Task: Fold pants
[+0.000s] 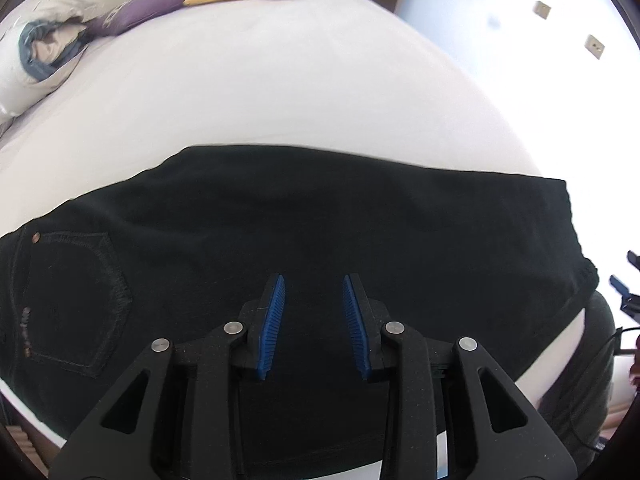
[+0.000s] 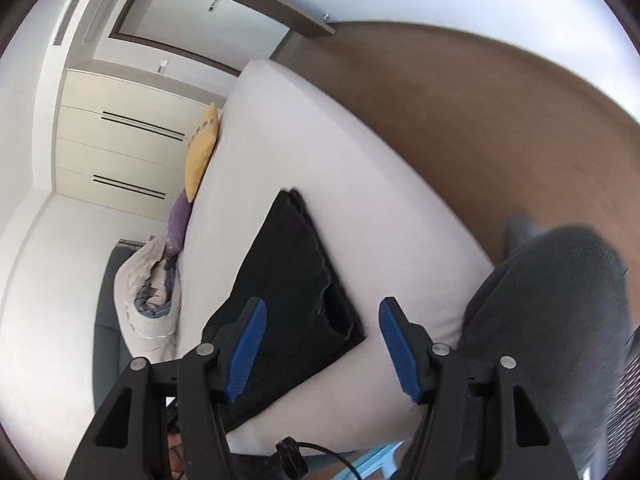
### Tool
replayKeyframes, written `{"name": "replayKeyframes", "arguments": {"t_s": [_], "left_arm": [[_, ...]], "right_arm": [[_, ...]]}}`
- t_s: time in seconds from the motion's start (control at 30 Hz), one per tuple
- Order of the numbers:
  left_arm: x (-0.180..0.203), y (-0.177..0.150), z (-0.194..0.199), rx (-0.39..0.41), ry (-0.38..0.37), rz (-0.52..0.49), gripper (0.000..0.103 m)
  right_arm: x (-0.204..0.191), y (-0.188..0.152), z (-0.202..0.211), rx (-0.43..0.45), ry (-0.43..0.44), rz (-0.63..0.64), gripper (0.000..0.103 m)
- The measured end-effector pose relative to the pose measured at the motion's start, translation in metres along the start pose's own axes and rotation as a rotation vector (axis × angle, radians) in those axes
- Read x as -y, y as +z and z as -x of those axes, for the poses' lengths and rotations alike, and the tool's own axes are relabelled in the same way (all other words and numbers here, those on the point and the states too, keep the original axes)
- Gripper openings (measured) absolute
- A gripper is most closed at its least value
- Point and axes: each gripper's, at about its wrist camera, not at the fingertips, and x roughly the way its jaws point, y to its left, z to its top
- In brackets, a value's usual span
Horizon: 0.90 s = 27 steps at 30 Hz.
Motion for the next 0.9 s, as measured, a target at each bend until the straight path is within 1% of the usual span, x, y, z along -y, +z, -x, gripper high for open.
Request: {"name": "replayKeyframes", "arguments": {"t_s": [0.03, 0.07, 0.1, 0.17, 0.2, 0.23, 0.3, 0.33, 0.37, 0.4, 0.5, 0.53, 0.63, 0.73, 0.8, 0.87, 0.9], "left_arm": [[0.005, 0.001, -0.002, 0.004, -0.018, 0.006, 0.044], [0.01, 0.002, -0.005, 0.008, -0.027, 0.02, 0.055], [0.013, 0.003, -0.007, 0.015, -0.041, 0.039, 0.056], [0.02, 0.007, -0.016, 0.008, -0.065, 0.046, 0.057], [0.022, 0.007, -0.023, -0.006, -0.067, 0.037, 0.058], [0.022, 0.001, -0.028, -0.026, -0.06, 0.032, 0.058], [0.017, -0.01, -0.045, -0.085, -0.035, 0.047, 0.058], [0.026, -0.027, -0.055, -0.087, -0.043, 0.055, 0.058], [0.024, -0.028, -0.054, -0.069, -0.049, 0.057, 0.058], [0.024, -0.029, -0.052, -0.069, -0.046, 0.058, 0.058], [0.033, -0.028, -0.053, -0.08, -0.027, 0.047, 0.058], [0.033, -0.028, -0.051, -0.082, -0.035, 0.055, 0.058], [0.032, -0.023, -0.043, -0.077, -0.096, 0.093, 0.058], [0.044, -0.02, -0.045, -0.079, -0.125, 0.09, 0.058], [0.057, -0.018, -0.049, -0.085, -0.137, 0.068, 0.058], [0.07, -0.017, -0.056, -0.091, -0.124, 0.036, 0.058], [0.075, -0.017, -0.061, -0.094, -0.101, 0.018, 0.058]], "right_arm": [[0.003, -0.006, -0.007, -0.03, 0.012, -0.028, 0.063], [0.003, -0.016, -0.018, -0.055, 0.011, -0.05, 0.063], [0.005, -0.024, -0.025, -0.072, -0.009, -0.07, 0.063], [0.011, -0.036, -0.041, -0.094, -0.049, -0.113, 0.063], [0.013, -0.039, -0.044, -0.087, -0.044, -0.135, 0.063], [0.014, -0.04, -0.045, -0.062, -0.036, -0.143, 0.065], [0.016, -0.04, -0.041, -0.033, -0.006, -0.134, 0.066], [0.016, -0.038, -0.04, -0.015, 0.01, -0.139, 0.066], [0.017, -0.037, -0.043, -0.001, 0.03, -0.147, 0.066], [0.021, -0.035, -0.041, 0.011, 0.061, -0.156, 0.066], [0.032, -0.033, -0.045, 0.049, 0.11, -0.18, 0.067], [0.032, -0.031, -0.047, 0.06, 0.122, -0.187, 0.067], [0.031, -0.032, -0.049, 0.09, 0.156, -0.204, 0.067], [0.028, -0.032, -0.054, 0.112, 0.173, -0.224, 0.067], [0.024, -0.03, -0.057, 0.118, 0.178, -0.226, 0.066], [0.02, -0.027, -0.058, 0.121, 0.162, -0.198, 0.062], [0.018, -0.025, -0.06, 0.119, 0.158, -0.19, 0.051]]}}
